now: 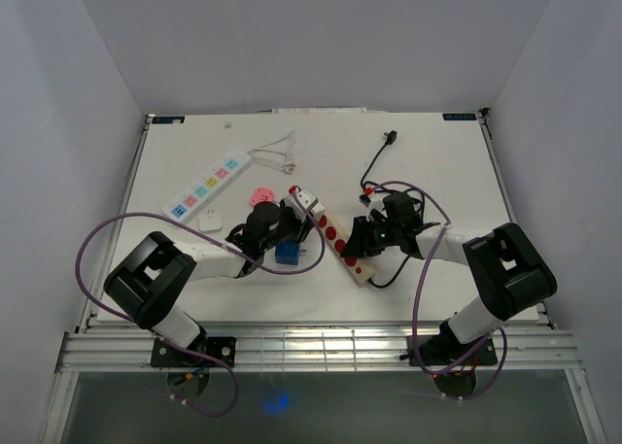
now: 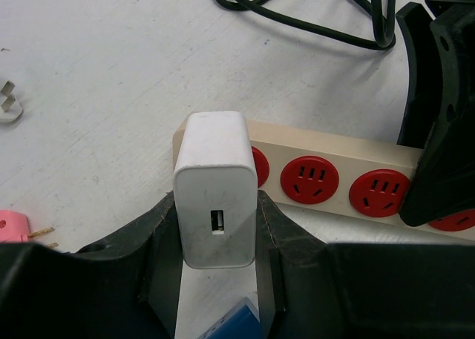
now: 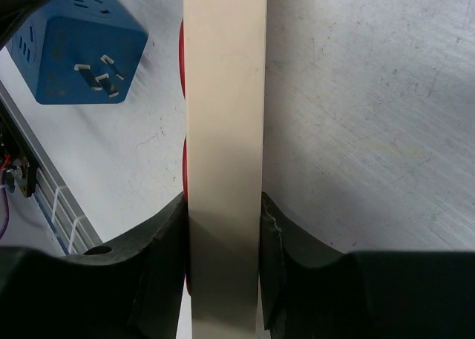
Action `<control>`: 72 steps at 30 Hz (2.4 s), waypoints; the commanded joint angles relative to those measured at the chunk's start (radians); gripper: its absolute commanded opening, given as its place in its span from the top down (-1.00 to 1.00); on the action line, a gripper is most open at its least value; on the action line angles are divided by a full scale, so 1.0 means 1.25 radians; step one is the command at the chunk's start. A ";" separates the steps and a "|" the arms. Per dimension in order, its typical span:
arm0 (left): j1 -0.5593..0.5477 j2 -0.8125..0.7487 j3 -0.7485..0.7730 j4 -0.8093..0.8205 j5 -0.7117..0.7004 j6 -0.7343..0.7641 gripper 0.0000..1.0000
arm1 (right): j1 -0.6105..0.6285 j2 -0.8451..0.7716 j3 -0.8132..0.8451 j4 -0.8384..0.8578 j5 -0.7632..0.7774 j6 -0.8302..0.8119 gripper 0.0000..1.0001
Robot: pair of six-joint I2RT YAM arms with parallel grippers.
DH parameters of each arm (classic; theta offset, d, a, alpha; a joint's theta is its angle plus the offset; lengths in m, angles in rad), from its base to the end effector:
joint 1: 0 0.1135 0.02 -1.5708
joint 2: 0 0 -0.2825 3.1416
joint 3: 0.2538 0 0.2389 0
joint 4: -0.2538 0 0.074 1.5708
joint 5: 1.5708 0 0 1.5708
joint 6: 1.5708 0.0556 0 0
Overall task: Insert the plug
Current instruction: Insert the plug into the socket.
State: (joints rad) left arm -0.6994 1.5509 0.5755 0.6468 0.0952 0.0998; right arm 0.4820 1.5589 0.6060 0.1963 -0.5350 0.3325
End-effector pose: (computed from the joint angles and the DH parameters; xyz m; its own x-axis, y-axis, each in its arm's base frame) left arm 0.2385 -0.2076 0.1964 -0.1750 0.2768 -0.9448 0.7308 0.6796 0.0638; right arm 0.2421 0.1587 0.1586 -0.8123 -0.1081 -0.5731 -0.4889 0.6619 0.5682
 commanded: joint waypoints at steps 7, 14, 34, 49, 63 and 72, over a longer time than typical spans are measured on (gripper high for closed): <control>0.004 0.000 0.035 0.009 0.047 -0.005 1.00 | 0.003 0.001 -0.014 -0.050 0.017 -0.018 0.81; 0.004 -0.017 0.023 0.009 0.067 -0.010 1.00 | 0.003 0.003 -0.010 -0.050 0.017 -0.019 0.81; 0.004 -0.038 0.018 -0.024 0.050 -0.026 1.00 | 0.003 0.008 -0.010 -0.051 0.016 -0.017 0.85; 0.004 0.005 0.049 -0.045 0.071 -0.018 1.00 | 0.003 0.008 -0.010 -0.050 0.013 -0.017 0.84; 0.004 0.000 0.038 -0.003 0.083 -0.014 1.00 | 0.003 0.012 -0.011 -0.048 0.011 -0.018 0.84; 0.004 -0.001 0.040 0.010 0.082 -0.005 1.00 | 0.003 0.014 -0.012 -0.047 0.008 -0.018 0.84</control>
State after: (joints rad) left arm -0.6952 1.5661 0.5991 0.6121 0.1810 0.0811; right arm 0.4816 1.5585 0.6060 0.1947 -0.5346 0.3325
